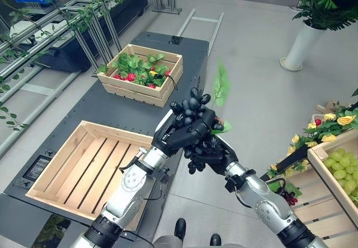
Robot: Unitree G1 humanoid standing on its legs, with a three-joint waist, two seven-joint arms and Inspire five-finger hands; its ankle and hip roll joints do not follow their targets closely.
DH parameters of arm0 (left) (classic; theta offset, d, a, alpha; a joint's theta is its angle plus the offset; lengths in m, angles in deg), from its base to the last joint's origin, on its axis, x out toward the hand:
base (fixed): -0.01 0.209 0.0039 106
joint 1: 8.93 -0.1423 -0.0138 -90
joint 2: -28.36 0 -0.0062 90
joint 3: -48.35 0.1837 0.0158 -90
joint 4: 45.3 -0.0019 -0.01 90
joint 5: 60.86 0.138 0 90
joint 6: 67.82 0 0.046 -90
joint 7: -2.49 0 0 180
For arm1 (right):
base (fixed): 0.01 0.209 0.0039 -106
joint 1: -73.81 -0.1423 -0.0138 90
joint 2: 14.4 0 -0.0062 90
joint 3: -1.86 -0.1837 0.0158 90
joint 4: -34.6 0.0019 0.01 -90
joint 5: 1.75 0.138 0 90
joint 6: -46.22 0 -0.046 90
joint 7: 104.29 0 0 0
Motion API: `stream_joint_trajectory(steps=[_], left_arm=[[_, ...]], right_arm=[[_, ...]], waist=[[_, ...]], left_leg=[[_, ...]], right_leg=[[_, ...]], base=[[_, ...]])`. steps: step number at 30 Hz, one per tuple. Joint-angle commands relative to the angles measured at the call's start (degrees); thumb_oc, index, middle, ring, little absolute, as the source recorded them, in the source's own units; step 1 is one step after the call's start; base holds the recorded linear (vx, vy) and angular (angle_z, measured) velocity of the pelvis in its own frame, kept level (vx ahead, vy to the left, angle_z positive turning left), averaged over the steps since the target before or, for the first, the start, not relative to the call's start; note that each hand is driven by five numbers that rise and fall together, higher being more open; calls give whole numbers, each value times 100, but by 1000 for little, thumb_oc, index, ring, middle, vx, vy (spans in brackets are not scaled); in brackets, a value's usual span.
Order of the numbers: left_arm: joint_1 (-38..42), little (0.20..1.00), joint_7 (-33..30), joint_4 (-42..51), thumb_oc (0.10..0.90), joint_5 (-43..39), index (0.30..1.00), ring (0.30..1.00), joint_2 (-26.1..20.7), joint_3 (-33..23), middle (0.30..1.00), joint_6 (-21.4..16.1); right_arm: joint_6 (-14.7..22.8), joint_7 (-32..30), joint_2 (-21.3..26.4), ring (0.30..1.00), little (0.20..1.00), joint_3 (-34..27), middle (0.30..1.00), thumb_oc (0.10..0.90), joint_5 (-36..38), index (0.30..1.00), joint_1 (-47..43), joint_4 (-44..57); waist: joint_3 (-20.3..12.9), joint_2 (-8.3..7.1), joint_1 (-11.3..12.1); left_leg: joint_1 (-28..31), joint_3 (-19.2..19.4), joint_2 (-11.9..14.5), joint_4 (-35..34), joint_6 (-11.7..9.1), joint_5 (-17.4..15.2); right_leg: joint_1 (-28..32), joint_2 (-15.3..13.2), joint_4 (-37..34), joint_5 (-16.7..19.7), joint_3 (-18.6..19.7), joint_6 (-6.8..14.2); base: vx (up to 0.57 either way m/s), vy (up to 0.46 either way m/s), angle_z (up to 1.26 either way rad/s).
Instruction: Pick up the fruits from the basket on one side to the basket on the other side
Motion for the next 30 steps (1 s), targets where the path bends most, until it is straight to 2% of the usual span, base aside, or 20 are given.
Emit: stream_joint_trajectory(steps=[1, 5, 8, 12, 13, 15, 16, 17, 19, 30], left_arm=[[537, 900, -357, 403, 800, 558, 900, 900, 130, -286, 900, -1095], [627, 900, -1191, 264, 800, 1414, 900, 900, -162, -590, 900, -1256], [629, 900, -1548, 187, 800, 1660, 900, 900, -257, -832, 900, -1237], [620, 900, -2432, 77, 800, 2783, 900, 900, -430, -1096, 900, -1089], [606, 900, -2781, 10, 800, 3050, 900, 900, -493, -1191, 900, -937], [593, 900, -3231, -125, 800, 3214, 900, 900, -553, -1337, 900, -741], [593, 900, -3231, -125, 800, 3214, 900, 900, -553, -1337, 900, -741], [599, 900, -3596, -256, 800, 3479, 900, 900, -531, -1445, 900, -707], [569, 900, -3874, -237, 800, 3629, 900, 900, -439, -1480, 900, -664], [555, 900, -3861, -107, 800, 3173, 900, 900, 24, -1153, 900, -883]], right_arm=[[708, 9, -216, 300, 300, -302, 300, 400, 119, 300, -167, 298], [715, 1, -145, 300, 300, -381, 300, 400, 104, 300, -172, 246], [743, 15, -124, 300, 300, -427, 300, 400, 62, 300, -120, 201], [725, -47, -103, 300, 300, -512, 300, 400, -35, 300, -53, 202], [748, -37, -79, 300, 300, -550, 300, 400, -53, 300, -27, 175], [774, -34, -69, 300, 300, -582, 300, 400, -106, 300, -19, 127], [774, -34, -69, 300, 300, -582, 300, 400, -106, 300, -19, 127], [780, -111, -75, 300, 300, -605, 300, 400, -227, 300, -18, 119], [760, -201, -79, 300, 300, -607, 300, 400, -281, 300, 6, 146], [962, -429, -80, 300, 300, -554, 300, 400, -880, 300, 311, 225]], waist=[[-731, -77, 59], [-744, -66, 59], [-761, -63, 59], [-768, -53, 28], [-764, -49, 11], [-765, -50, -11], [-765, -50, -11], [-767, -57, -36], [-745, -65, -71], [-570, -68, -351]], left_leg=[[336, 173, -165, 10, -45, -953], [356, 182, -159, 10, -52, -966], [361, 190, -156, 10, -56, -974], [370, 206, -153, 10, -51, -983], [373, 215, -148, 10, -54, -980], [386, 234, -146, 10, -51, -989], [386, 234, -146, 10, -51, -989], [370, 253, -146, 10, -50, -968], [376, 280, -138, 10, -53, -967], [497, 507, -127, 10, 6, -1052]], right_leg=[[-259, -132, 3, 131, 121, 245], [-246, -139, 3, 122, 124, 237], [-247, -143, 3, 111, 139, 235], [-254, -136, 3, 96, 185, 229], [-253, -136, 3, 97, 195, 227], [-254, -130, 3, 92, 223, 228], [-254, -130, 3, 92, 223, 228], [-285, -119, 3, 115, 259, 219], [-294, -108, 3, 126, 299, 215], [-359, 2, 136, 99, 596, 220]], base=[[0, 0, 0], [0, 0, 0], [0, 0, 0], [0, 0, 0], [0, 0, 0], [1, 25, -5], [-11, 24, -6], [-12, 18, -4], [-9, 19, -9], [8, 3, -24]])
